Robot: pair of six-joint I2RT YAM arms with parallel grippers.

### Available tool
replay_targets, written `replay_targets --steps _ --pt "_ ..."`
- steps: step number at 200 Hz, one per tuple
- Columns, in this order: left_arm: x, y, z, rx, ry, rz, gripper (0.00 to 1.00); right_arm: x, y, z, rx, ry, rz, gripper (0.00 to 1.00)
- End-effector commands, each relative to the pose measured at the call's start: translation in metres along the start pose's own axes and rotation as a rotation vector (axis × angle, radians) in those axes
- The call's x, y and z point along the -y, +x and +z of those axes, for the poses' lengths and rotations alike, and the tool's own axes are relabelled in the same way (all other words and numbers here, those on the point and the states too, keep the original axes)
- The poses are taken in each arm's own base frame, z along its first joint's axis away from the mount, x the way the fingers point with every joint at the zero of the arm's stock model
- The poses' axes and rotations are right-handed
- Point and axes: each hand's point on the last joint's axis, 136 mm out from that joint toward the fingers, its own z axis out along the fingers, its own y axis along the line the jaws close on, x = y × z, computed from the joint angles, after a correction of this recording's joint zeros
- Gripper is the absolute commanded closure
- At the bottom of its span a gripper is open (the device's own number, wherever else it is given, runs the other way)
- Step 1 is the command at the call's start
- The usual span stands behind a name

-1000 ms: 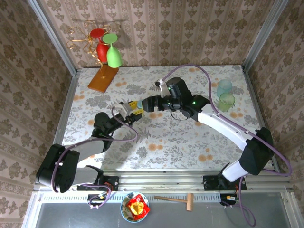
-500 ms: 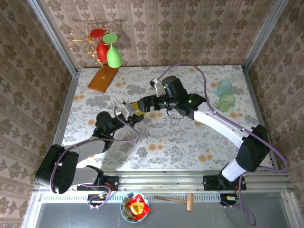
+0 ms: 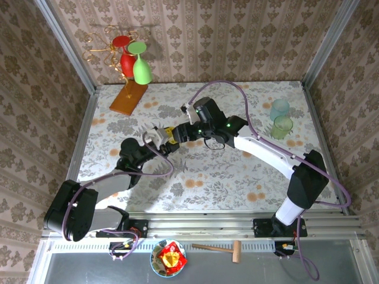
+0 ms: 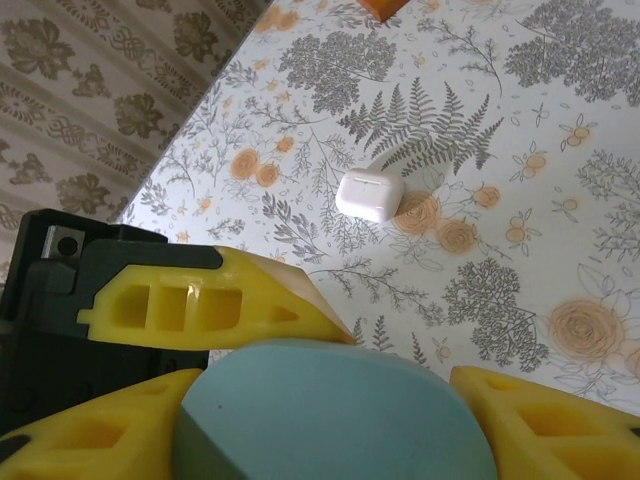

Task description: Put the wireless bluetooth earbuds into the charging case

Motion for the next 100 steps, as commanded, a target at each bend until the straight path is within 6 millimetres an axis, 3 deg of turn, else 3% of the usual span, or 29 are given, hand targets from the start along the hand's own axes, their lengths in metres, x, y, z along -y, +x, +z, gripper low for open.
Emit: replay_targets --steps 1,32,43,52,71,100 --pt "-0.001 -0.019 0.004 0.049 0.005 0.054 0.67 0.009 0.0 -0.001 -0.014 0.057 0.001 0.46" --pt "-0.002 -0.015 0.003 0.039 -0.008 0.047 0.53 0.012 -0.005 -0.007 0.014 0.078 0.004 0.48" --pt "-0.002 -0.012 0.002 0.029 -0.009 0.046 0.34 0.019 -0.005 -0.009 0.025 0.106 0.013 0.48" --pt "0.0 -0.008 0.001 0.015 -0.011 0.042 0.25 0.027 -0.007 -0.01 0.036 0.131 0.029 0.46" --pt "0.002 0.005 -0.004 -0.026 -0.02 0.039 0.1 0.053 -0.005 -0.011 0.047 0.189 0.085 0.46" --pt "0.011 0.038 -0.016 -0.146 -0.025 0.024 0.01 0.114 0.007 -0.01 0.07 0.347 0.158 0.47"
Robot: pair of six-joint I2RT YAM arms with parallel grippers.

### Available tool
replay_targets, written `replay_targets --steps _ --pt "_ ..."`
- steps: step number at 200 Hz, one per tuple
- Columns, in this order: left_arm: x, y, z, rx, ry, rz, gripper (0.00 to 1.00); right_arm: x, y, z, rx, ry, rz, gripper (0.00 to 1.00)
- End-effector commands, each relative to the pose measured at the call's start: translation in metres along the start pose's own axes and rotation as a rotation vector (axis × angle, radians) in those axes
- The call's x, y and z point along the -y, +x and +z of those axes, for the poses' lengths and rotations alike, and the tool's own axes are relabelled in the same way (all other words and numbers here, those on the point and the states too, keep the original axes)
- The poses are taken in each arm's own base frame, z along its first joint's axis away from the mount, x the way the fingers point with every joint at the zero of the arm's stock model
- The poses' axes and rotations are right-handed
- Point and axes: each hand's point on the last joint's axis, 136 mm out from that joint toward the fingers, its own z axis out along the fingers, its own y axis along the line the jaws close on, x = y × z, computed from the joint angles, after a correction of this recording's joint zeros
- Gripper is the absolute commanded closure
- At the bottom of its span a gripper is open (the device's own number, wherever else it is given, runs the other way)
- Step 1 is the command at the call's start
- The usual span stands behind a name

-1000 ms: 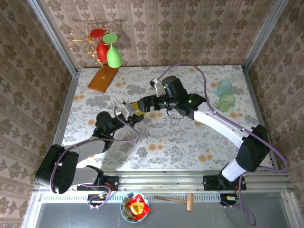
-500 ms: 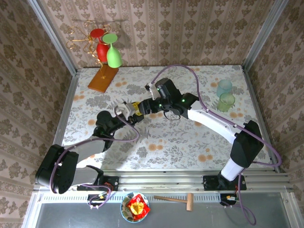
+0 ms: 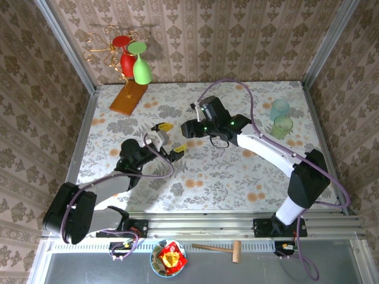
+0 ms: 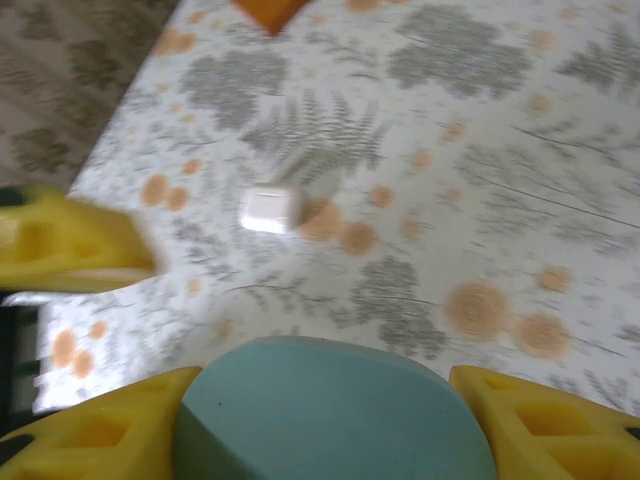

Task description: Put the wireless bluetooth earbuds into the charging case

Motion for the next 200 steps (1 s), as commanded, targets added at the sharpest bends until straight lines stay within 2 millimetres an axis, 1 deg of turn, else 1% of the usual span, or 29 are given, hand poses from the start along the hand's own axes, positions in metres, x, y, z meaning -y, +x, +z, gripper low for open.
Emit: replay_targets --steps 1,8,23,47,67,80,101,118,142,150,156,168,183,190,200 --pt "0.01 0.026 -0.009 -0.099 -0.002 0.006 0.0 0.054 0.001 0.003 0.046 0.166 0.076 0.47" --pt "0.012 0.032 -0.011 -0.126 -0.005 0.008 0.0 0.069 0.002 0.006 0.052 0.206 0.09 0.47" --pt "0.019 0.043 -0.016 -0.181 -0.005 0.016 0.0 0.102 0.012 0.015 0.05 0.304 0.099 0.47" --pt "0.027 0.056 -0.018 -0.254 0.003 0.038 0.0 0.143 0.026 0.03 0.032 0.455 0.081 0.47" --pt "0.031 0.062 -0.017 -0.277 0.021 0.039 0.0 0.167 0.041 0.049 -0.012 0.528 0.076 0.47" --pt "0.033 0.063 -0.016 -0.28 0.035 0.037 0.0 0.177 0.054 0.063 -0.05 0.537 0.098 0.47" --pt "0.036 0.063 -0.014 -0.283 0.054 0.035 0.0 0.185 0.067 0.078 -0.079 0.537 0.125 0.47" --pt "0.038 0.064 -0.013 -0.284 0.064 0.03 0.0 0.19 0.076 0.086 -0.098 0.539 0.139 0.47" --pt "0.038 0.065 -0.012 -0.285 0.072 0.024 0.0 0.194 0.085 0.092 -0.116 0.548 0.149 0.47" --pt "0.038 0.064 -0.012 -0.285 0.072 0.021 0.0 0.196 0.087 0.092 -0.117 0.554 0.148 0.45" --pt "0.038 0.064 -0.011 -0.284 0.073 0.019 0.0 0.197 0.088 0.092 -0.119 0.559 0.147 0.43" --pt "0.037 0.064 -0.011 -0.282 0.063 0.014 0.0 0.198 0.088 0.09 -0.12 0.566 0.145 0.36" --pt "0.032 0.061 -0.011 -0.274 0.04 0.004 0.0 0.195 0.082 0.083 -0.104 0.562 0.139 0.26" --pt "0.028 0.06 -0.011 -0.27 0.017 -0.007 0.0 0.194 0.078 0.079 -0.095 0.56 0.132 0.21" --pt "0.016 0.057 -0.012 -0.262 -0.038 -0.044 0.0 0.19 0.071 0.072 -0.075 0.557 0.122 0.16"
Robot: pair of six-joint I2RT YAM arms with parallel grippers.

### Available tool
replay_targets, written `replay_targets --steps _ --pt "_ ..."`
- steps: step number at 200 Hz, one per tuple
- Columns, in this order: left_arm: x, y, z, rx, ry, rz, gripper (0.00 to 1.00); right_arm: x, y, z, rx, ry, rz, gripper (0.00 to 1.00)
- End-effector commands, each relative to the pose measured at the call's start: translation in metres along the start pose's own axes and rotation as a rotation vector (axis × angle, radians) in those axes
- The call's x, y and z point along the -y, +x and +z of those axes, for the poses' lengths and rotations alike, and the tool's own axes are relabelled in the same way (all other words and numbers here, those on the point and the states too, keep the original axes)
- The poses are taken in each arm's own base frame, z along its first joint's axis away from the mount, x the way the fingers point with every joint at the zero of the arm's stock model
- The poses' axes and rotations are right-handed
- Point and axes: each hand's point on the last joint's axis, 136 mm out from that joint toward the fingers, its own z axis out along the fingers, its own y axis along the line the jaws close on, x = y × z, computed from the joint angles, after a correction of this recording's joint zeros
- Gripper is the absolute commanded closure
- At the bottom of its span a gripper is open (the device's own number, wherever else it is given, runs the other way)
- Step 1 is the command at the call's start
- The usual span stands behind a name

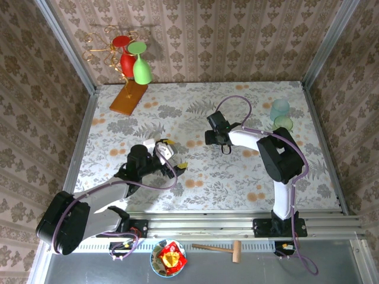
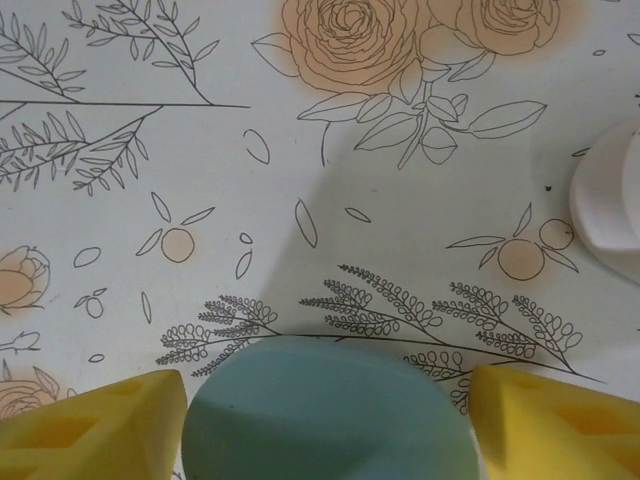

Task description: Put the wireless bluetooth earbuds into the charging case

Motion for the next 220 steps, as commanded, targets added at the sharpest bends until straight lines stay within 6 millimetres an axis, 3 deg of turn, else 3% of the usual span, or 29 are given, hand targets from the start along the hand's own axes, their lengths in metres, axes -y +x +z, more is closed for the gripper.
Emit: replay_targets --steps 1,31,53,80,103,126,154,190,220 --pt "-0.019 -0.016 -0.001 0.044 -0.07 -0.05 0.0 0.01 -0.015 -0.019 0.064 0.029 0.014 0.15" --pt "-0.064 -0.021 -0.023 0.073 -0.264 -0.158 0.0 0.022 -0.034 -0.059 0.165 0.026 0.01 0.03" --pt "-0.106 -0.018 -0.055 0.062 -0.48 -0.178 0.0 0.038 -0.048 -0.095 0.276 0.014 0.003 0.0" --pt "-0.139 -0.015 -0.095 0.053 -0.729 -0.178 0.0 0.071 -0.059 -0.138 0.437 0.055 -0.006 0.0" --pt "-0.156 0.001 -0.127 -0.003 -0.902 -0.159 0.0 0.105 -0.059 -0.164 0.558 0.144 -0.03 0.0" --pt "-0.169 0.02 -0.142 -0.056 -0.99 -0.165 0.0 0.141 -0.045 -0.163 0.592 0.23 -0.017 0.0" --pt "-0.181 0.044 -0.136 -0.087 -0.991 -0.179 0.0 0.176 -0.022 -0.146 0.601 0.26 0.044 0.0" --pt "-0.204 0.078 -0.131 -0.072 -0.989 -0.257 0.0 0.192 -0.014 -0.133 0.697 0.216 0.049 0.0" --pt "-0.221 0.086 -0.125 -0.086 -0.972 -0.253 0.0 0.202 -0.017 -0.123 0.707 0.171 0.069 0.0"
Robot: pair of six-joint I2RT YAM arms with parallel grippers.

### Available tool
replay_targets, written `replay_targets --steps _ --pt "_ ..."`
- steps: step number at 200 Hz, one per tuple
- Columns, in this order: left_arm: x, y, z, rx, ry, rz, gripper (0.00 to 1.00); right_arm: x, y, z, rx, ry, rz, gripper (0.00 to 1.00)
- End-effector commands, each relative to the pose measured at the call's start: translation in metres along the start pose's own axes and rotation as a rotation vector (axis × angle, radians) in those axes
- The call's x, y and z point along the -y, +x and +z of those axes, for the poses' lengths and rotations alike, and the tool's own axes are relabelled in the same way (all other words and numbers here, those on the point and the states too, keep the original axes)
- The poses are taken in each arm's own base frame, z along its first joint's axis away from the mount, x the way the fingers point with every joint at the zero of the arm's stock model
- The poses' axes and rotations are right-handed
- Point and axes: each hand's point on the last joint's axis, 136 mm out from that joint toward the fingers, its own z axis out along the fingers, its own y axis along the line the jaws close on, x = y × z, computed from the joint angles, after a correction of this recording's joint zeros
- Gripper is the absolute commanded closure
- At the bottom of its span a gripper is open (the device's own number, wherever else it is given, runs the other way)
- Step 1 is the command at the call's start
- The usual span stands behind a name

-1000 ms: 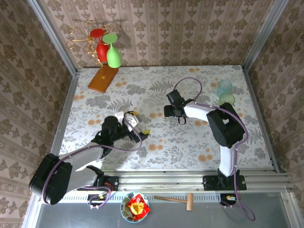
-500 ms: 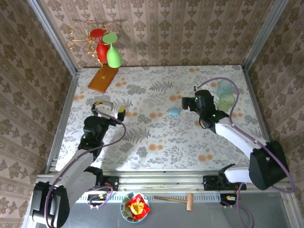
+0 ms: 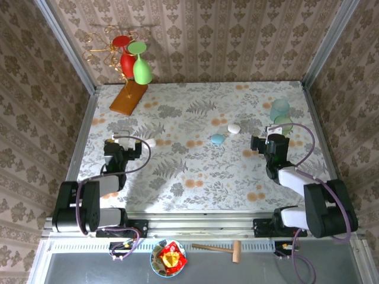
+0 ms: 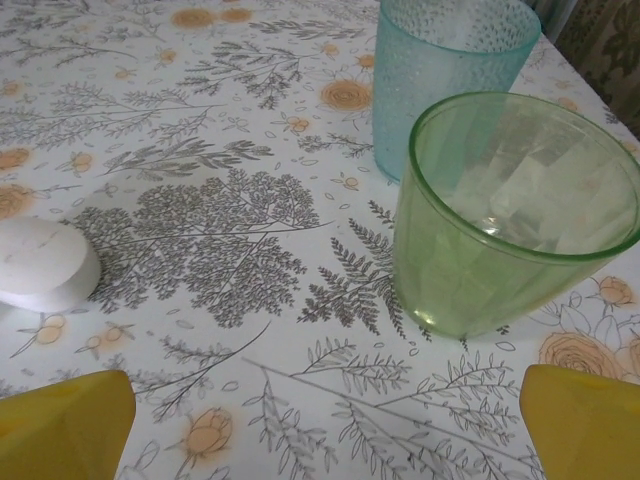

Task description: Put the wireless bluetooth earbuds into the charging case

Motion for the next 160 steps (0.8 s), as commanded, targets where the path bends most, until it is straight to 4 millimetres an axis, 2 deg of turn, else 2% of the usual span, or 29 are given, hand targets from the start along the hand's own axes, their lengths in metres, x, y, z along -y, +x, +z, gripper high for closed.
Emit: replay_targets --steps 1,24,28,50,58,62,72,160 --pt "-0.001 -0.035 0.009 0.129 0.028 -0.02 0.0 -0.005 -0.036 0.003 0.154 -0.075 0.03 0.0" --pt "-0.002 -0.019 0.025 0.119 0.068 -0.054 0.0 -0.008 -0.037 0.011 0.173 -0.13 0.065 0.0" --pt "-0.002 -0.016 0.026 0.122 0.069 -0.058 0.0 -0.009 -0.029 0.015 0.152 -0.136 0.058 0.0" --pt "-0.009 -0.012 0.032 0.074 0.074 -0.102 0.0 -0.016 -0.019 0.022 0.147 -0.165 0.043 0.0" --pt "-0.012 -0.017 0.037 0.078 0.08 -0.105 0.0 -0.017 -0.015 0.026 0.141 -0.17 0.04 0.0" --pt "-0.01 -0.011 0.038 0.042 0.078 -0.103 0.0 -0.018 -0.014 0.028 0.147 -0.173 0.038 0.0" --pt "-0.008 -0.013 0.041 0.033 0.063 -0.083 0.0 -0.019 -0.013 0.03 0.119 -0.175 0.035 0.0" --pt "-0.005 -0.014 0.041 0.026 0.037 -0.052 0.0 -0.02 -0.015 0.033 0.104 -0.167 0.029 0.0"
